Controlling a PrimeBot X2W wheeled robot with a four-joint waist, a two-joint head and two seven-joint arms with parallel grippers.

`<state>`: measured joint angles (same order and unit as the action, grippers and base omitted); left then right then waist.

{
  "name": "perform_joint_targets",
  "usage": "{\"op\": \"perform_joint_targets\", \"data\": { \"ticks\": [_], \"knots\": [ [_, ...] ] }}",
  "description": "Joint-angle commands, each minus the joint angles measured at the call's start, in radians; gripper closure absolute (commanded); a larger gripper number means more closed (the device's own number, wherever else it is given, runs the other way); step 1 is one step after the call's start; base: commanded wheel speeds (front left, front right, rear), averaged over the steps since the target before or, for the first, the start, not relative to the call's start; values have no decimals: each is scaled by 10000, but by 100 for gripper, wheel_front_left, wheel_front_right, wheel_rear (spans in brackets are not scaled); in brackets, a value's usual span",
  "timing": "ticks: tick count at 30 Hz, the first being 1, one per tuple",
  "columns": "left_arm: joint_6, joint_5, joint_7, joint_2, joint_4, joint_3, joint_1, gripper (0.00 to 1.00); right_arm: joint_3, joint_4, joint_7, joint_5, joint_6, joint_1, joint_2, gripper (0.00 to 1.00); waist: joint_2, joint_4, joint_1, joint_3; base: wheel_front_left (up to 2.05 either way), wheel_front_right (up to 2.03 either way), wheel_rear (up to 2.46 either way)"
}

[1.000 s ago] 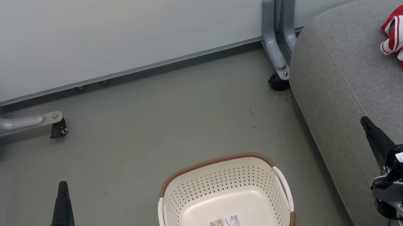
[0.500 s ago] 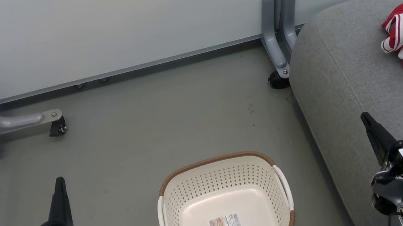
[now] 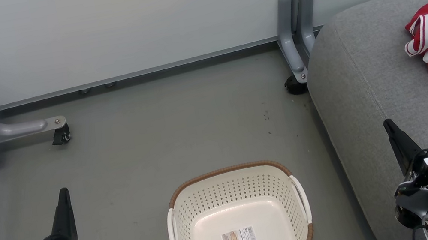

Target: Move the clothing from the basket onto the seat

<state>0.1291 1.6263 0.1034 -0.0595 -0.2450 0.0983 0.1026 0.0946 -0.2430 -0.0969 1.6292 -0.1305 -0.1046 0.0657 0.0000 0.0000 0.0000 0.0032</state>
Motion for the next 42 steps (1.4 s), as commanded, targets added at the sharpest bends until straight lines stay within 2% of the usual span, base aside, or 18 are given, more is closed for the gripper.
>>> {"op": "perform_joint_targets", "data": {
  "ticks": [1, 42],
  "knots": [
    [39, -33, 14, -26, -9, 53, 117, 100, 35, -19, -68, -18, -4, -59, -28, 100, 0, 0, 0, 0, 0, 0, 0],
    [40, -104, 71, 23, -14, 117, 126, 100, 109, -25, -128, -107, -4, -71, -71, 100, 0, 0, 0, -1, 0, 0, 0]
  ]
}}
